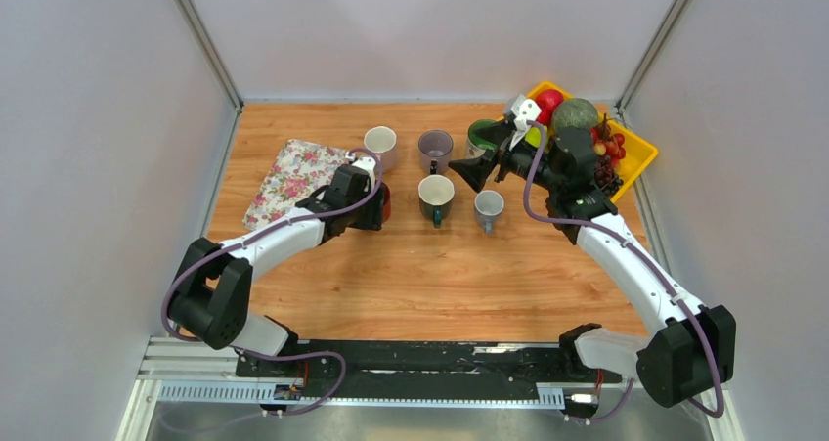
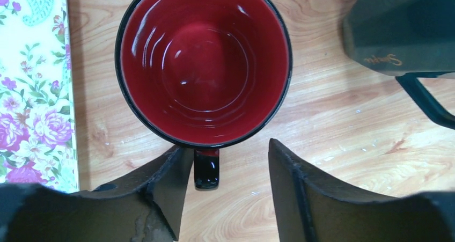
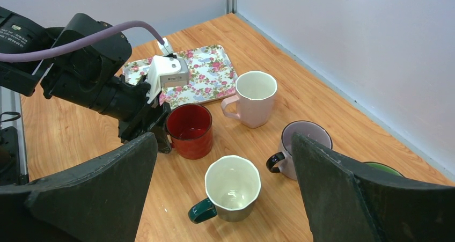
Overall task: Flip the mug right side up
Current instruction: Place the cup at the center of the board, then reset both arms
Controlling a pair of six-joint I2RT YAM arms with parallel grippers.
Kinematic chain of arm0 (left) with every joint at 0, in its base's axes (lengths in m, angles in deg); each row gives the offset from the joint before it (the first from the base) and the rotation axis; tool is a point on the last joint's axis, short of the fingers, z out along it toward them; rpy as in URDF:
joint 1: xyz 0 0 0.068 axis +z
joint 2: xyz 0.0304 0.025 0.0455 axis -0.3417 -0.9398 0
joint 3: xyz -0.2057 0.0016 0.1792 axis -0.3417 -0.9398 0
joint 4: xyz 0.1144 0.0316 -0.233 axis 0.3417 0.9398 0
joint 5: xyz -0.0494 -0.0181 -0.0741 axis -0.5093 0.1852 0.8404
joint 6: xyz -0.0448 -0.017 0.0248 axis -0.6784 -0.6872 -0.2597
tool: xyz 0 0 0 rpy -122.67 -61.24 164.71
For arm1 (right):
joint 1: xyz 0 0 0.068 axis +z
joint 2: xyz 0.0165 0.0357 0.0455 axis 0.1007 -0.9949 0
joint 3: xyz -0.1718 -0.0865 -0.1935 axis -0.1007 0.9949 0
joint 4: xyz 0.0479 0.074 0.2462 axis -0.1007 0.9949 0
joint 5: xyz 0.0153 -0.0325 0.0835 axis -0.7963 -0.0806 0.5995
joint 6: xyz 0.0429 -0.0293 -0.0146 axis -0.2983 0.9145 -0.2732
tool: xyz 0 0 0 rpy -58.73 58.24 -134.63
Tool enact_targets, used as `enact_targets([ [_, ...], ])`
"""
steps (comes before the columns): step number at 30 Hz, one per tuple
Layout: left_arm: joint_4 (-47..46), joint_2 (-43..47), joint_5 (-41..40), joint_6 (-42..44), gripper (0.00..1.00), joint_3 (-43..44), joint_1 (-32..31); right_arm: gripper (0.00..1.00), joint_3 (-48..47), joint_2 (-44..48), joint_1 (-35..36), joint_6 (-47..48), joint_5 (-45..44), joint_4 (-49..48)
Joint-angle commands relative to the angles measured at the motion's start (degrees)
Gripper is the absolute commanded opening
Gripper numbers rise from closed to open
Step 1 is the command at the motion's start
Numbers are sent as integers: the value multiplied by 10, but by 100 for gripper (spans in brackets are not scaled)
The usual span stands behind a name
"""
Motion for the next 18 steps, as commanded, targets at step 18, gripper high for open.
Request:
enact_targets([
  [18, 46, 89, 12, 49, 84, 26, 23, 100, -16, 24, -9, 28, -8, 3],
])
